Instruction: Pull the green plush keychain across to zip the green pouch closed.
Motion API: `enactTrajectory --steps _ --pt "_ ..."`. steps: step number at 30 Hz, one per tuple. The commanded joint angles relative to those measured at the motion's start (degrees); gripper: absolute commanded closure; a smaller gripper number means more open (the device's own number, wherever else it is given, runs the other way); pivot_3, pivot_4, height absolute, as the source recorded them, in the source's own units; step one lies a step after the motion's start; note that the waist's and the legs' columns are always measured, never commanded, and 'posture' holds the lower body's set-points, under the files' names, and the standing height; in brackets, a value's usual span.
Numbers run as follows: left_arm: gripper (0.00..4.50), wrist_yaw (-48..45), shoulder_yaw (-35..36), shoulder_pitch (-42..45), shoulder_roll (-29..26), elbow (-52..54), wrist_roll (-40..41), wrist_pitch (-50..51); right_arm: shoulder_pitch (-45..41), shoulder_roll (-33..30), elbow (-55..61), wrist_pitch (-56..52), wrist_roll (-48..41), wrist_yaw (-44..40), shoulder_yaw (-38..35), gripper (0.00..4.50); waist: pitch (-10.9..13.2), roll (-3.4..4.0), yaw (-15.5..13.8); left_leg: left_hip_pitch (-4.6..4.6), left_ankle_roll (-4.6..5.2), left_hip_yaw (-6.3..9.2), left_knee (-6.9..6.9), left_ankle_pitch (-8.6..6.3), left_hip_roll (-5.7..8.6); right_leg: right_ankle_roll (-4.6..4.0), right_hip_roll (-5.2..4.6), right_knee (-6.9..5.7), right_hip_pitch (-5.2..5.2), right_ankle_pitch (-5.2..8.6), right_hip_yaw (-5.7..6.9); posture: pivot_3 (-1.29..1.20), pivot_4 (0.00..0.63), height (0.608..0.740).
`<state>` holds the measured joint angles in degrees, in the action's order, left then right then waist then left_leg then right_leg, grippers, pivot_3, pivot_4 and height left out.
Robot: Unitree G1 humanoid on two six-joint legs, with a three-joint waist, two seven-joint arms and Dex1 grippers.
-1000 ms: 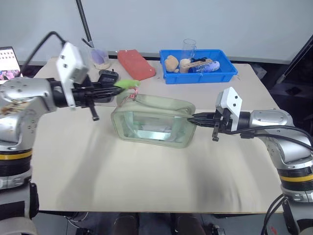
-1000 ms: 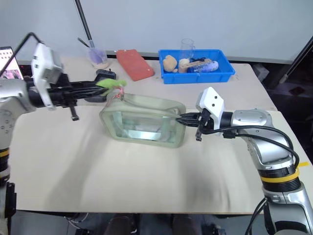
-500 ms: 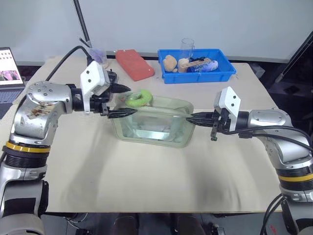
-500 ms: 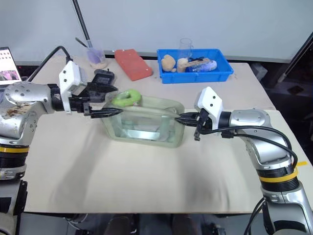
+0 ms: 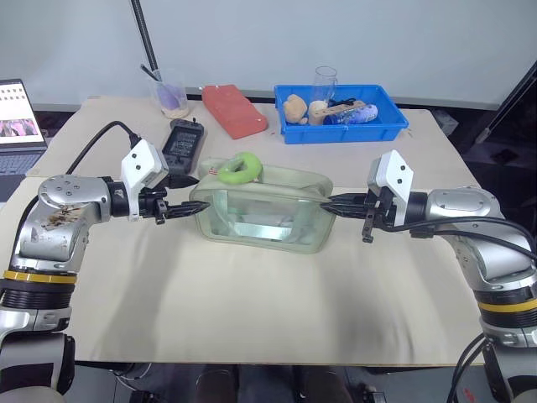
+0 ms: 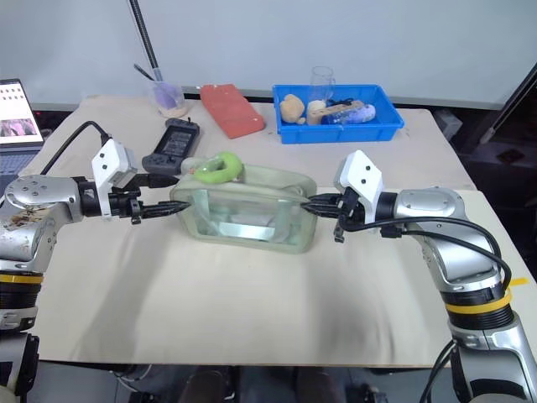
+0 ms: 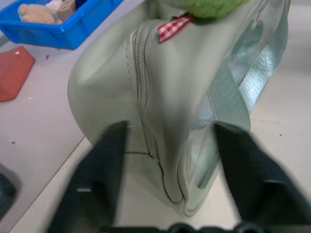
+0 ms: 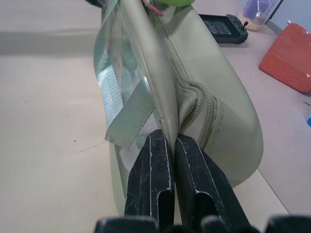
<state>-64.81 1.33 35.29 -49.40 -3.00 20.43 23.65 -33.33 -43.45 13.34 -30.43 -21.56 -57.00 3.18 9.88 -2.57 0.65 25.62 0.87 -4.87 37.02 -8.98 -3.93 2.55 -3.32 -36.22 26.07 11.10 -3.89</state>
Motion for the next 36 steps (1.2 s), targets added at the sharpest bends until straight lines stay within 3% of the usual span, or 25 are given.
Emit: enactTrajectory --steps 1,3,4,12,15,17,24,31,32,36 --pt "3.66 -0.25 2.11 0.41 -0.58 1.84 0.96 -0.57 -0.88 -0.8 1.27 0.43 -0.33 -0.08 -1.56 4.5 0.0 0.0 0.03 0.0 0.0 0.0 0.0 0.0 0.0 0.01 0.0 0.0 0.0 0.0 0.0 0.0 0.15 0.74" --pt "4.48 -0.48 2.08 0.18 -0.63 1.99 1.07 -0.31 -1.32 -0.87 1.0 0.11 -0.41 -0.07 -1.69 4.5 0.0 0.0 0.01 0.0 0.0 0.0 0.0 0.0 0.0 0.01 0.0 0.0 0.0 0.0 0.0 0.0 0.15 0.74" --pt "4.48 -0.43 2.05 0.03 -0.56 2.08 1.0 -0.28 -1.58 -1.08 0.93 -0.55 -0.73 -0.21 -1.83 4.5 0.0 0.0 0.0 0.0 0.0 0.0 0.0 0.0 0.0 0.01 0.0 0.0 0.0 0.0 0.0 0.0 0.15 0.74" --pt "4.5 -0.61 1.69 -1.36 -0.62 3.84 1.1 1.13 -9.99 -4.9 -2.13 -1.04 -1.18 -4.09 -1.91 1.7 0.0 0.0 0.07 -0.02 0.0 -0.01 0.0 0.0 -0.02 -0.11 0.0 0.01 0.01 0.06 0.0 0.0 0.15 0.74" --pt "4.5 -0.47 1.81 -1.2 -0.66 3.86 0.81 1.16 -14.8 -1.67 -2.66 -0.46 -1.25 -2.91 -0.35 0.54 0.0 0.0 0.08 -0.02 0.0 -0.01 -0.01 0.0 -0.01 -0.17 0.0 0.0 0.02 0.1 0.0 0.0 0.15 0.74" --pt "4.5 -0.27 1.96 -1.69 -0.63 4.76 1.0 1.67 -17.17 3.04 -2.07 -0.13 -0.39 -0.16 1.84 0.03 0.0 0.01 0.26 -0.02 0.0 -0.01 -0.02 0.0 -0.02 -0.16 0.0 -0.01 0.03 0.09 0.0 0.0 0.15 0.74" --pt "4.5 0.08 2.07 -2.17 -0.58 6.88 1.23 3.24 -21.76 15.56 -1.08 -0.4 3.12 3.98 10.13 0.03 0.0 0.01 0.16 0.05 0.0 -0.01 -0.04 0.0 -0.03 0.02 0.03 -0.1 0.11 -0.02 0.0 0.0 0.15 0.74" --pt "4.5 0.37 1.69 -2.41 -0.57 8.62 1.34 4.04 -23.98 19.42 -5.66 2.09 8.11 4.02 14.95 0.03 0.0 0.0 0.01 0.14 0.0 -0.01 0.0 0.0 -0.02 0.02 0.01 -0.07 0.12 -0.03 0.02 0.0 0.15 0.74" --pt "4.5 0.37 1.74 -2.48 -0.59 8.62 1.28 4.06 -24.23 19.87 -6.18 2.02 8.23 4.17 14.82 0.54 0.0 0.0 0.05 0.14 -0.01 -0.01 -0.01 0.0 -0.02 0.01 0.01 -0.07 0.13 -0.03 0.02 0.0 0.15 0.74" --pt "4.5 0.2 1.83 -2.67 -0.78 8.67 1.2 4.12 -24.56 20.52 -8.11 2.79 9.9 3.77 15.5 1.84 0.0 0.0 0.08 0.13 0.0 0.0 -0.02 0.0 -0.03 0.01 0.02 -0.09 0.16 -0.04 0.03 0.0 0.15 0.74"
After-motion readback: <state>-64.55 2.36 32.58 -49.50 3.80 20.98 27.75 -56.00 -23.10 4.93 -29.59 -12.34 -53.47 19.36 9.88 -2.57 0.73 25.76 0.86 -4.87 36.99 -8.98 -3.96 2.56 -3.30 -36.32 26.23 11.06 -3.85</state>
